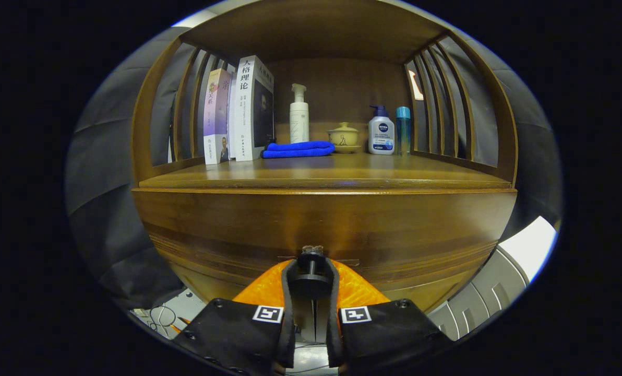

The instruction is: Pull open the drawer, take out the items inside it, and place them on the countertop above the cabinet.

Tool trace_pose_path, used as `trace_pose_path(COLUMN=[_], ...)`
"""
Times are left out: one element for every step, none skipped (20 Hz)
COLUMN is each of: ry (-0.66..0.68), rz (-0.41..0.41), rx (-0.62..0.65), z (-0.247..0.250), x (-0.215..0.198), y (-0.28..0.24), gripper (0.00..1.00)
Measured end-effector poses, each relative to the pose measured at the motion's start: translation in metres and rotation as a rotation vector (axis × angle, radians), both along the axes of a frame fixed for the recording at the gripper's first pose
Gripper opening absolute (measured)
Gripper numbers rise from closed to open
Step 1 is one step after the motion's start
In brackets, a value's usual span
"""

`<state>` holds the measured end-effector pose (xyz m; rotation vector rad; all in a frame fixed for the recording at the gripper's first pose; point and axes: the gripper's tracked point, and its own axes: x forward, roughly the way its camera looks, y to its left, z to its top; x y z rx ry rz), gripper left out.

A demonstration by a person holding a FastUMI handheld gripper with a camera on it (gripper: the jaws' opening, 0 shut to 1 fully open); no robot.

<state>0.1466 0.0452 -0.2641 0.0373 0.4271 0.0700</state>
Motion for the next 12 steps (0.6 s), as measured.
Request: trace_pose_path(ry=[-0.002,-0.006,-0.006,-0.008,-0.008,-0.009,-0.007,-0.006,-0.008,-0.013,-0.018,-0.018], rz=[0.001,0.001,0.003,0.005,0.009,0.012,0.007,0.000,-0.002,0.000,0.008,0.018], rx=[-0.004,-0.008,-0.011,-0.014,-0.016,-0.016,-0.012,-0.005,-0.004,-0.008,-0.015,-0.022], z=[0.000,0.001,0.001,0.002,0.003,0.003,0.004,0.004,0.004,0.006,0.007,0.007], x=[-0.004,-0.009,-0.015,-0.022,-0.028,-0.034,-0.040,-0.047,-0.053,-0.059,-0.064,-0.069], y=[-0.001,-0.001,-0.002,-0.003,-0.003,-0.003,-0.003,-0.003,-0.003,-0.003,-0.003,-0.003], gripper=[0.26,0.26,0.26,0.26,0.26,0.26,0.26,0.26,0.26,0.26,0.26,0.26])
